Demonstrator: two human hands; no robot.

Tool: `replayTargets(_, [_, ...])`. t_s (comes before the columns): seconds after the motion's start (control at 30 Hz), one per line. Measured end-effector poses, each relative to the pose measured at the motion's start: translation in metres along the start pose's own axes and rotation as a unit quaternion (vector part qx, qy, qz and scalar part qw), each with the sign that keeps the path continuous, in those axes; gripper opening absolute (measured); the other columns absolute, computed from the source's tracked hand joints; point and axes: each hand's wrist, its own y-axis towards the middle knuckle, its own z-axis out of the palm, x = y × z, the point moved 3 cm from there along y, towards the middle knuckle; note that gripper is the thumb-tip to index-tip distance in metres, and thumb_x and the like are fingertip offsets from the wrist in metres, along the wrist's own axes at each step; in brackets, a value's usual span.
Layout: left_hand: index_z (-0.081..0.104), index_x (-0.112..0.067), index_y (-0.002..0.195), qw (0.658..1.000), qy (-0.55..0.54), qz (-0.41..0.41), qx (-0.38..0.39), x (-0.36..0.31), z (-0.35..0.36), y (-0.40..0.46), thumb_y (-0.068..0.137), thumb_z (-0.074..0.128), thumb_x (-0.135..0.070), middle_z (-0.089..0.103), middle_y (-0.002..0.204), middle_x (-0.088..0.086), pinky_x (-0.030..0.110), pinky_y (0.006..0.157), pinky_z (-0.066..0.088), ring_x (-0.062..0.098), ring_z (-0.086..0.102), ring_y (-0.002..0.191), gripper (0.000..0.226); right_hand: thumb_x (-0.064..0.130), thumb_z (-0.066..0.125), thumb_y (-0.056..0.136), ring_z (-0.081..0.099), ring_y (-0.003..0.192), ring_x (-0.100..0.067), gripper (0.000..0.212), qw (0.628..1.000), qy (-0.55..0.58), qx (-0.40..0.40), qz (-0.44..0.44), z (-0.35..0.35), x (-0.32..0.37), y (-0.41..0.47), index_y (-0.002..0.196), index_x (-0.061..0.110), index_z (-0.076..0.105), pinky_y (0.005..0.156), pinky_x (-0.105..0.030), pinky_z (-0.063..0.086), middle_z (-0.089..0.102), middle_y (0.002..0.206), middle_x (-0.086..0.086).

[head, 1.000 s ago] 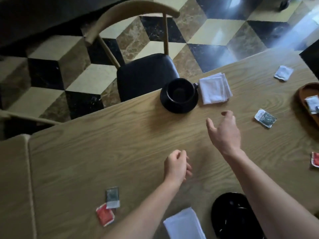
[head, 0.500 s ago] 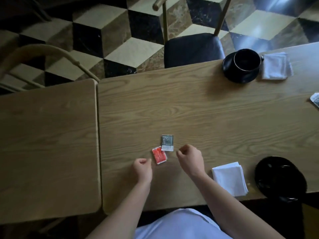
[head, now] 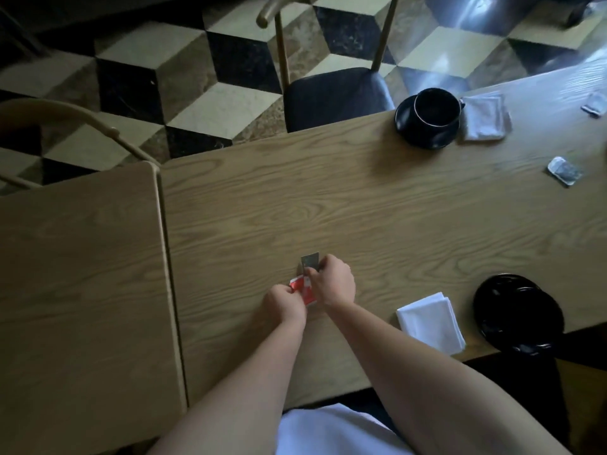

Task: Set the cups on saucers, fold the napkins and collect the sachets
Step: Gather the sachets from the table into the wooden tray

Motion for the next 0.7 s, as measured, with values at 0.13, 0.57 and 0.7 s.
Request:
replayTargets(0.13, [0.069,-0.01,0.078,0.998,-0.011,0.042,0.051,-0.007,-0.006,-0.007,0.08,0.07,-0.022,0.067,0.072,0.007,0.031,0.061,0.04,0.023,0.058,0.069,0.012,0.039,0.072,0.082,0.055,0.068,-0.021,0.036,0.993,0.118,-0.02,0.013,-0.025,-0.012,-0.011,0.064,0.017,0.05,0.053,-0.027,0.035,0.059,0.066,0.003])
replayTargets(0.57, [0.071,-0.006,0.093,0.842,-0.121,0.205,0.485,-0.062,-0.007,-0.169,0.088,0.056,0.008,0.074,0.078,0.008,0.032,0.062,0.058,0.02,0.07,0.066,0.021,0.026,0.071,0.092,0.06,0.068,-0.011,0.019,0.885,0.458,-0.084,0.025,-0.177,-0.092,-0.19,0.09,0.008,0.075,0.057,-0.022,0.044,0.071,0.077,-0.005])
replayTargets(0.7, [0.061,-0.001,0.106,0.784,-0.107,0.194,0.58,-0.068,0.008,-0.259,0.093,0.053,-0.001,0.075,0.082,0.015,0.039,0.057,0.061,0.028,0.074,0.069,0.015,0.026,0.068,0.093,0.07,0.074,-0.018,0.018,0.85,0.492,-0.188,0.032,-0.22,-0.131,-0.249,0.098,0.01,0.076,0.065,-0.027,0.053,0.077,0.088,-0.01])
